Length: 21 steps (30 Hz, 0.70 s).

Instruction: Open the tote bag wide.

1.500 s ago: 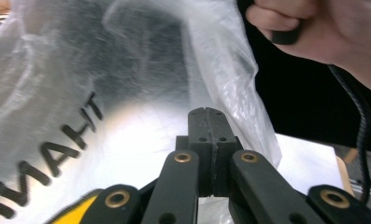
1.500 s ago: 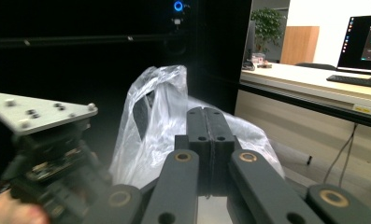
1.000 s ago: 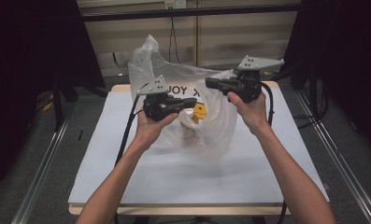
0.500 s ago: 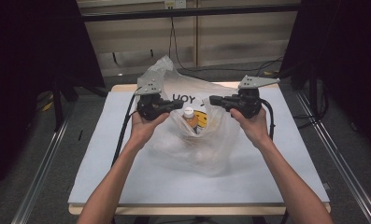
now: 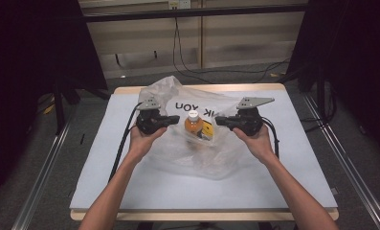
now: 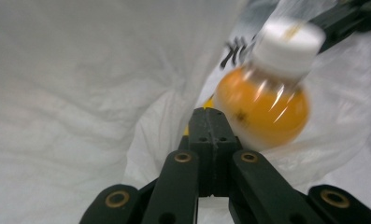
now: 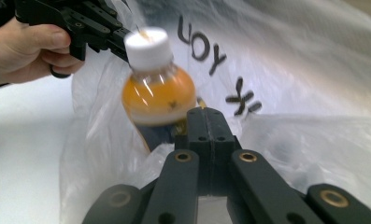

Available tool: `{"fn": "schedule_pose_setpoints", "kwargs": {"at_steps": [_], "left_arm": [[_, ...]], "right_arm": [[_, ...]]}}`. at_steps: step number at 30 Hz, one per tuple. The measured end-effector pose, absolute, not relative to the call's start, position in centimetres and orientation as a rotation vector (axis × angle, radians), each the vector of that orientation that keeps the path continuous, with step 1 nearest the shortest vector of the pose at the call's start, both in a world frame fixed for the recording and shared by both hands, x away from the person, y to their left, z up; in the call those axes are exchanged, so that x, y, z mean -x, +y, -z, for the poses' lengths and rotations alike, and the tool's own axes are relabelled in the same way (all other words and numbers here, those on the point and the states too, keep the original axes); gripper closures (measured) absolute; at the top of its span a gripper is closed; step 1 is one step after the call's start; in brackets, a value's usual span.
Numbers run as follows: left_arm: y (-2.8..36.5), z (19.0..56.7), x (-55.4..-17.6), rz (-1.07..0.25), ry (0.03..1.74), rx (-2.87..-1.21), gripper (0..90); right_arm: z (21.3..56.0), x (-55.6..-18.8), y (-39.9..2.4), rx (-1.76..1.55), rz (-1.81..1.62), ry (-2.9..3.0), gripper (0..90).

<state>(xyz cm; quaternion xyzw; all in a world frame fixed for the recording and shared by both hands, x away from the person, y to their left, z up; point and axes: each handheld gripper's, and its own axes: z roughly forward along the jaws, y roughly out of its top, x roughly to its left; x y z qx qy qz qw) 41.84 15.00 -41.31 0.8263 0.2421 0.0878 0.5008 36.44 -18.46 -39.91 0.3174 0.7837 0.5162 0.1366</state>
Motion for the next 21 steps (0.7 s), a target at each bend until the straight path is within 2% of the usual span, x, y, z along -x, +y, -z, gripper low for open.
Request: {"fn": "schedule_pose_setpoints", "kwargs": {"at_steps": [8,15,21], "left_arm": [[15.9,44.6,-42.2,-0.178,0.647,-2.104,90.0],[16.9,47.5,-41.9,-0.141,0.689,-2.175,90.0],[17.3,48.3,-41.2,-0.146,0.676,-2.249,90.0]], "right_arm": [[44.1,-36.6,-19.2,-0.999,-1.404,2.333,90.0],[46.1,-36.6,-18.9,-0.994,-1.282,2.425,90.0],[48.8,-36.5,-19.4,-1.034,-1.162,2.509,90.0]]}}
